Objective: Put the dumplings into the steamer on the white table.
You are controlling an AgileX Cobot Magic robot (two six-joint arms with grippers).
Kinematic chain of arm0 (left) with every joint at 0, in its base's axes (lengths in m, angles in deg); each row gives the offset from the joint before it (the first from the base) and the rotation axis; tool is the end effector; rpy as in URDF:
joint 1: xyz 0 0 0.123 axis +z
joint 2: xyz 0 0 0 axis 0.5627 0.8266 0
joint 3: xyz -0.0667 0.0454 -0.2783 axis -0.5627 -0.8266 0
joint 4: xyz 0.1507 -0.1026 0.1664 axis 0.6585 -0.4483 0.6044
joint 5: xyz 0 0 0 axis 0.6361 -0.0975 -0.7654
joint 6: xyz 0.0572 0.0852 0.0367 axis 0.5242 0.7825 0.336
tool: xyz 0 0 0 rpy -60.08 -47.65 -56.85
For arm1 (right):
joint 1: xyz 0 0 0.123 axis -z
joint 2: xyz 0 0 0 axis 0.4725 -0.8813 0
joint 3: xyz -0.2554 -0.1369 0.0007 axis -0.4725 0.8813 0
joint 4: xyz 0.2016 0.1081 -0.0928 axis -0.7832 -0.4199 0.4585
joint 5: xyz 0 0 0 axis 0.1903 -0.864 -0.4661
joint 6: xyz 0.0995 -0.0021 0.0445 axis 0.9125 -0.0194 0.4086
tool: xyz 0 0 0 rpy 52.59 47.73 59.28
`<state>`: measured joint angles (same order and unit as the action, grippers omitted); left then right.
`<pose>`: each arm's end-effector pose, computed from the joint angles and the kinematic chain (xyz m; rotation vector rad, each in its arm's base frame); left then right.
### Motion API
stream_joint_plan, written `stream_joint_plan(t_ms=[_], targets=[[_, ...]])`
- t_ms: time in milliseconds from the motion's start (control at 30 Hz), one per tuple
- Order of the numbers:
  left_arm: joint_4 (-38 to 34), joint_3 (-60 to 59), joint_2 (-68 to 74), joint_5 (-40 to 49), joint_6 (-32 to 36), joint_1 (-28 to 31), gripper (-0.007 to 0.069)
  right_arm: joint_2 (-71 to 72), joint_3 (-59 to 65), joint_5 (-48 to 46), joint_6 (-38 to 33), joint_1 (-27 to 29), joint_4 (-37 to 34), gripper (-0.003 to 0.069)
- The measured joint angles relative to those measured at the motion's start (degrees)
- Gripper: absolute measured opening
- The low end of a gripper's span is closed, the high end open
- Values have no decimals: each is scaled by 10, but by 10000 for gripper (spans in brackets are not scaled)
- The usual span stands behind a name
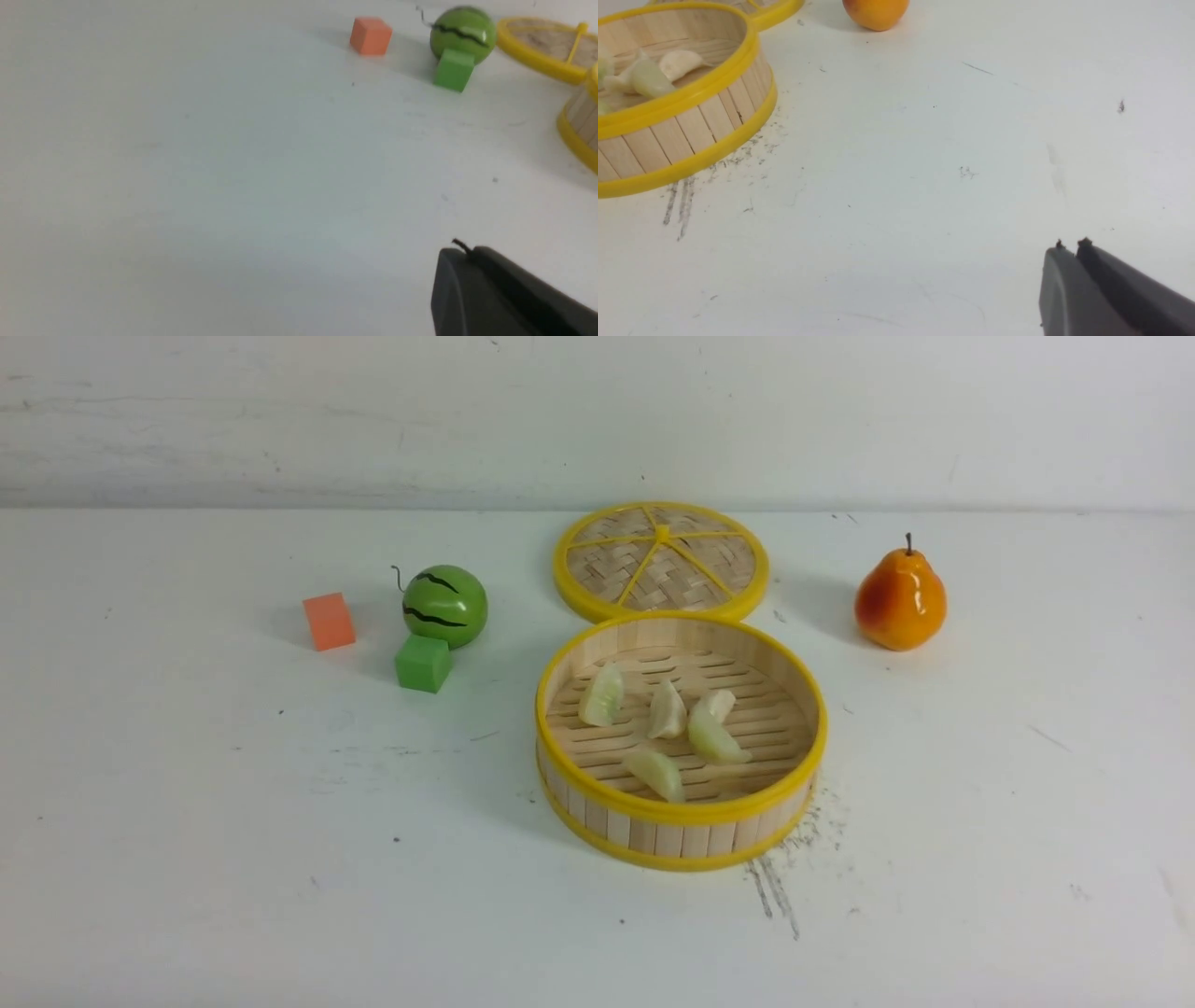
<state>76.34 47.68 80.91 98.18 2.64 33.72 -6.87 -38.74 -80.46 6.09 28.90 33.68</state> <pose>0.0611 0.0010 0.1686 -0.1799 1.8360 -0.1289 0.0598 -0.0021 0.1681 0.1724 1.8631 0.0914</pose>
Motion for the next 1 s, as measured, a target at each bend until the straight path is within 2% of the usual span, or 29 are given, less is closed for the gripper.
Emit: stream_joint_plan(t_ms=[1000], targets=[[-2, -1, 0, 11, 0, 0, -14, 0, 0, 0, 0, 0, 0, 70]])
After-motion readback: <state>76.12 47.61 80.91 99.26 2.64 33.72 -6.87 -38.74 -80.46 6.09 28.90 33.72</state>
